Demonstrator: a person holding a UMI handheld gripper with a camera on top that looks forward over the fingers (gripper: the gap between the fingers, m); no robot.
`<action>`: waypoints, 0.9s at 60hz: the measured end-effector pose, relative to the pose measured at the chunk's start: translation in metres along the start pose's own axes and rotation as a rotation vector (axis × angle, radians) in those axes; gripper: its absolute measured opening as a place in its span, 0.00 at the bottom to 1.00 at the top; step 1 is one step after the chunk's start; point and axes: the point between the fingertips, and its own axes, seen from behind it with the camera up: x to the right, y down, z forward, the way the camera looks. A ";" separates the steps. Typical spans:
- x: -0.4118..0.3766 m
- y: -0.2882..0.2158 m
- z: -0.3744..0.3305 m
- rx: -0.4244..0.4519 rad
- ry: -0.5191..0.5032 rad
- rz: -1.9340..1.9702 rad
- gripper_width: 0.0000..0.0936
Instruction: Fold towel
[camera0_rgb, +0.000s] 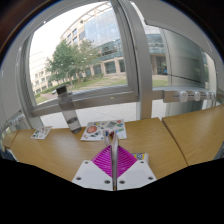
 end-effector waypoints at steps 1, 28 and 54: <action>0.012 0.004 0.001 -0.009 0.020 0.001 0.03; 0.137 0.033 0.008 -0.024 0.231 -0.040 0.78; -0.061 -0.021 -0.048 0.178 0.008 -0.082 0.90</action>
